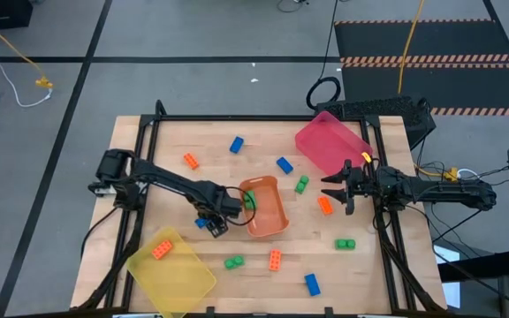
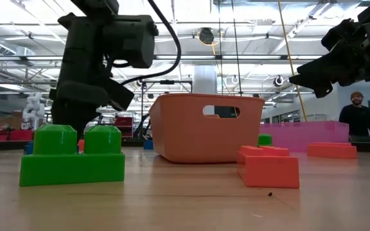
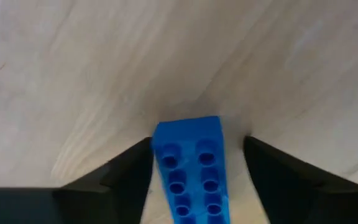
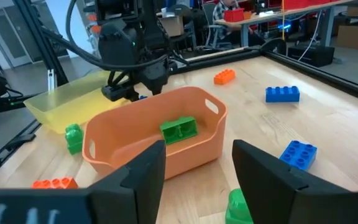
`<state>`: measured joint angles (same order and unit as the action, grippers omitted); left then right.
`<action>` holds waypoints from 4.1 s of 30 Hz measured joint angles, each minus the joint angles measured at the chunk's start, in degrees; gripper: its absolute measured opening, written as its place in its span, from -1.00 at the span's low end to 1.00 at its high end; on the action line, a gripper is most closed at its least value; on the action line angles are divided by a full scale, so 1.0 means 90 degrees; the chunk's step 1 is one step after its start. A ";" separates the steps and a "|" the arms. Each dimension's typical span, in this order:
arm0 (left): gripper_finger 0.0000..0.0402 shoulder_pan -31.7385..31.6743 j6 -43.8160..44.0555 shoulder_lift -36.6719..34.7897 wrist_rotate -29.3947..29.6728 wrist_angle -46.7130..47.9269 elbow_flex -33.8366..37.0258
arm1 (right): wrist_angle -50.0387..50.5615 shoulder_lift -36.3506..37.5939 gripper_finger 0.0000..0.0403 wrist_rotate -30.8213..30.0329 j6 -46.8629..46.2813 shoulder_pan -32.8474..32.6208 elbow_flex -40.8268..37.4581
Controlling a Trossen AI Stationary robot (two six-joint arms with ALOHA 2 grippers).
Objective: Sort & place blocks by color
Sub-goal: Put the blue game piece into the pink bin
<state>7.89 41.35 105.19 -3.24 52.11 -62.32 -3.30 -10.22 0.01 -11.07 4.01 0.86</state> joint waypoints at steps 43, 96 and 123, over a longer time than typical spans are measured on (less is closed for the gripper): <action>-0.32 -0.1667 -0.4032 -0.1069 0.1033 -0.5852 -0.2312 | -0.3592 -0.1284 -0.13 -0.1870 0.0994 0.0005 0.0000; -0.26 -0.1803 -0.3694 0.0987 0.0915 -0.8800 -0.2310 | -0.6381 -0.5671 0.24 -0.2739 0.1311 0.0427 0.1192; 0.07 -0.2069 -0.4484 -0.0554 0.1078 -0.6646 -0.2305 | -0.5163 -0.5597 -0.59 -0.4101 0.2266 0.0605 0.1197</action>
<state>-10.73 0.99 100.21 6.46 -7.70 -83.07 -49.77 -60.59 -36.90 9.32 9.45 11.64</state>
